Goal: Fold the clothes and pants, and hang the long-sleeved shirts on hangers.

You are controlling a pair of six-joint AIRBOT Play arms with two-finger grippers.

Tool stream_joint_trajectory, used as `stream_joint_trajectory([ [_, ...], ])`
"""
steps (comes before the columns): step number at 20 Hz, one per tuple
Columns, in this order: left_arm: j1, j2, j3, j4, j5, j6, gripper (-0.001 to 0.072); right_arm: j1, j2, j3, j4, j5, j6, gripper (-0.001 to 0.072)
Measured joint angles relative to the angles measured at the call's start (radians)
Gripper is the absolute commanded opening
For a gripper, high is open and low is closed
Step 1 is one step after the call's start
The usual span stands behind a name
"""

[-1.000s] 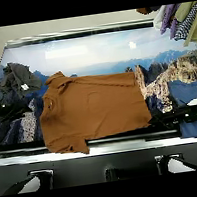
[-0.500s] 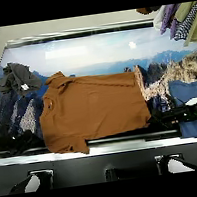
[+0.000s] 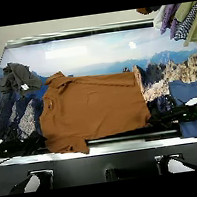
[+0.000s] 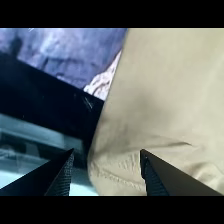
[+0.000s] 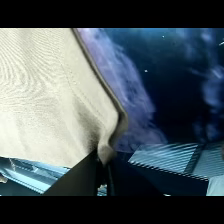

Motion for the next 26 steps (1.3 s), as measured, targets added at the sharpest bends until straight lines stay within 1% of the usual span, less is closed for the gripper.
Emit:
stream_joint_trajectory([
  [5, 0.0, -0.047, -0.006, -0.033, 0.023, 0.028, 0.0467, 0.0, 0.002, -0.001, 0.016, -0.003, 0.0, 0.003],
  [8, -0.001, -0.064, -0.01, -0.05, 0.026, 0.039, 0.0386, 0.0, 0.002, -0.001, 0.023, -0.002, 0.0, 0.003],
  [10, -0.013, -0.074, -0.018, -0.059, 0.028, 0.042, 0.0385, 0.0, 0.002, -0.001, 0.026, 0.001, 0.0, 0.003],
  [11, -0.026, -0.08, -0.024, -0.064, 0.031, 0.042, 0.036, 0.0, 0.002, -0.001, 0.026, 0.001, 0.0, 0.003],
  [12, -0.043, -0.086, -0.03, -0.072, 0.035, 0.043, 0.0242, 0.0, 0.002, -0.001, 0.027, 0.002, 0.0, 0.003],
  [13, -0.056, -0.09, -0.034, -0.069, 0.042, 0.044, 0.0147, 0.0, 0.002, -0.001, 0.029, 0.003, 0.0, 0.003],
  [14, -0.067, -0.093, -0.036, -0.06, 0.051, 0.045, 0.0065, 0.0, 0.002, -0.001, 0.029, 0.004, 0.0, 0.0029],
  [15, -0.074, -0.095, -0.036, -0.06, 0.06, 0.045, 0.0021, 0.0, 0.002, -0.001, 0.029, 0.006, 0.0, 0.0028],
  [17, -0.083, -0.098, -0.026, -0.071, 0.072, 0.046, 0.002, 0.0, 0.002, -0.001, 0.038, 0.015, -0.01, 0.0027],
  [19, -0.087, -0.098, -0.005, -0.086, 0.096, 0.055, 0.002, 0.001, 0.005, 0.0, 0.093, 0.027, -0.045, 0.0027],
  [21, -0.095, -0.099, 0.03, -0.139, 0.096, 0.08, 0.0019, 0.017, 0.016, 0.012, 0.165, 0.024, -0.089, 0.0026],
  [23, -0.113, -0.099, 0.081, -0.175, 0.094, 0.092, 0.0019, 0.075, 0.033, 0.053, 0.203, -0.005, -0.117, 0.0026],
  [26, -0.171, -0.098, 0.202, -0.212, 0.101, 0.105, 0.0019, 0.212, 0.053, 0.186, 0.178, -0.092, -0.092, 0.0026],
])
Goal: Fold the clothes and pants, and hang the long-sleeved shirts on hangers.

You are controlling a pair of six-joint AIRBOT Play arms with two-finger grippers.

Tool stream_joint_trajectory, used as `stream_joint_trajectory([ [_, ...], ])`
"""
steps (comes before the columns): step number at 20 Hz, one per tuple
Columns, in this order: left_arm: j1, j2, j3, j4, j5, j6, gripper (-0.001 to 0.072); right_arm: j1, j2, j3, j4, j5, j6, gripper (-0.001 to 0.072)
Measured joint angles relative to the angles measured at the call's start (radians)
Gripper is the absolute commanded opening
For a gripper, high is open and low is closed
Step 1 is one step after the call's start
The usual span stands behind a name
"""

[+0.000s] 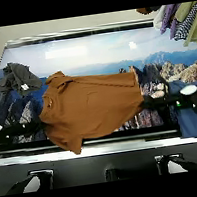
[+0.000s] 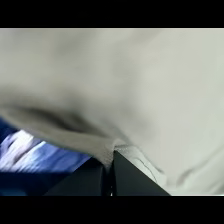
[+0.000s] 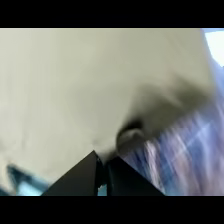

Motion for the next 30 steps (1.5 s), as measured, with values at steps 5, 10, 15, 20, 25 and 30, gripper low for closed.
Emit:
stream_joint_trajectory([
  [5, -0.101, 0.001, 0.358, -0.038, 0.035, -0.019, 0.0018, 0.195, 0.012, 0.423, -0.245, -0.124, 0.195, 0.0026],
  [10, -0.139, 0.047, 0.811, -0.02, 0.048, -0.1, 0.0019, 0.247, 0.04, 0.923, -0.405, -0.101, 0.354, 0.0027],
  [15, -0.146, 0.211, 1.062, 0.222, 0.011, -0.298, 0.0018, 0.257, 0.214, 1.165, -0.477, -0.031, 0.396, 0.0027],
  [20, -0.147, 0.372, 1.116, 0.515, -0.058, -0.472, 0.0019, 0.258, 0.401, 1.213, -0.616, -0.018, 0.478, 0.0027],
  [25, -0.148, 0.36, 1.074, 0.586, -0.09, -0.478, 0.0019, 0.259, 0.369, 1.222, -0.676, 0.075, 0.599, 0.0028],
  [30, -0.155, 0.156, 0.948, 0.456, -0.067, -0.301, 0.002, 0.259, 0.097, 1.213, -0.7, 0.262, 0.658, 0.0028],
])
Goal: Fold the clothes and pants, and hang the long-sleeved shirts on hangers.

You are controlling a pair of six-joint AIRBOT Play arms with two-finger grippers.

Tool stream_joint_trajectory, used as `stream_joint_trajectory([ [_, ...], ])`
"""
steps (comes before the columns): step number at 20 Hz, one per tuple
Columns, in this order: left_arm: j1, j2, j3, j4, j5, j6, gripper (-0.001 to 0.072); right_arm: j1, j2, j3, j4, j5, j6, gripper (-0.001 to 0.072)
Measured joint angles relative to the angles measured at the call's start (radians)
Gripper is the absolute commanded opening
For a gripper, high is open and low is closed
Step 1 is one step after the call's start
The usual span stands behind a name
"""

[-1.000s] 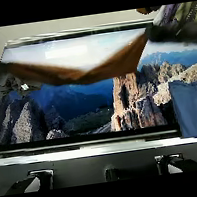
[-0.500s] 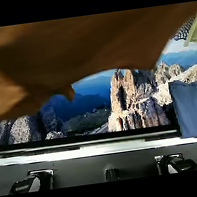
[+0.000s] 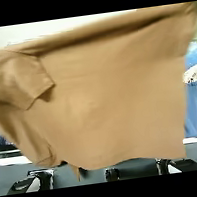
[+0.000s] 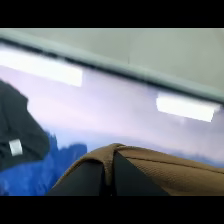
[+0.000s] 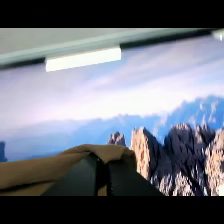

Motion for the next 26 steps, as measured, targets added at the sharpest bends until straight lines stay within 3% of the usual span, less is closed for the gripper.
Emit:
stream_joint_trajectory([
  [4, -0.055, -0.288, -0.081, -0.058, 0.109, 0.1, 0.002, 0.0, -0.286, -0.044, -0.02, 0.023, 0.008, 0.0028],
  [8, -0.127, -0.587, -0.105, -0.082, 0.3, 0.153, 0.002, -0.002, -0.539, -0.06, -0.087, -0.076, 0.034, 0.0028],
  [13, -0.159, -0.761, -0.109, -0.089, 0.5, 0.181, 0.002, -0.002, -0.701, -0.064, -0.195, -0.191, 0.098, 0.0028],
  [17, -0.139, -0.792, -0.092, -0.088, 0.415, 0.198, 0.002, -0.002, -0.732, -0.065, -0.227, -0.134, 0.116, 0.0028],
  [26, -0.107, -0.842, -0.08, -0.075, 0.139, 0.247, 0.0021, -0.002, -0.766, -0.065, -0.228, 0.145, 0.106, 0.0029],
])
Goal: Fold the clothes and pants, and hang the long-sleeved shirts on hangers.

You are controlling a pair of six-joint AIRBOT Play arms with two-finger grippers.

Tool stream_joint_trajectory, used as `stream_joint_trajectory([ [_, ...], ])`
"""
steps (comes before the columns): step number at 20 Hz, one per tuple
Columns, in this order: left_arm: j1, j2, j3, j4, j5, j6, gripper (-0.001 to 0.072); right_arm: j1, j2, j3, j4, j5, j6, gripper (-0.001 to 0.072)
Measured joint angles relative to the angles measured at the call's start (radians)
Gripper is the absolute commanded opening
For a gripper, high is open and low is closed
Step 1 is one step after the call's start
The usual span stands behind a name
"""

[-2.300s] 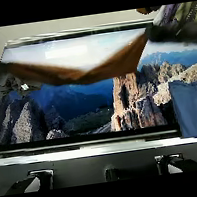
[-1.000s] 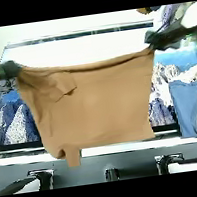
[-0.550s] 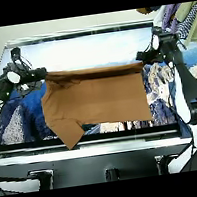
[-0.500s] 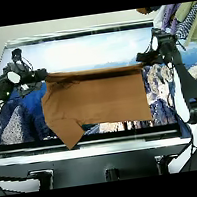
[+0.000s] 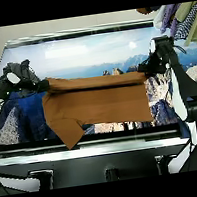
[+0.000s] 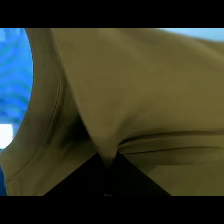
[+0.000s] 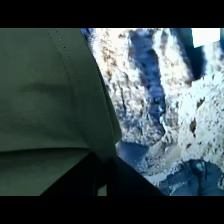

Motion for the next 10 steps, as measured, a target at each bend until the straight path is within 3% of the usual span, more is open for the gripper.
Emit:
stream_joint_trajectory([
  [7, 0.001, -0.054, 0.0, 0.005, -0.071, 0.011, 0.0022, 0.0, -0.064, 0.0, 0.064, 0.097, -0.009, 0.0033],
  [8, 0.0, -0.06, 0.0, 0.005, -0.077, 0.011, 0.0033, 0.0, -0.072, 0.0, 0.069, 0.109, -0.009, 0.0079],
  [9, -0.001, -0.063, 0.0, 0.005, -0.08, 0.011, 0.0137, 0.0, -0.078, 0.0, 0.072, 0.121, -0.009, 0.0178],
  [10, -0.002, -0.065, 0.0, 0.004, -0.085, 0.01, 0.0358, 0.0, -0.083, 0.0, 0.073, 0.135, -0.01, 0.0322],
])
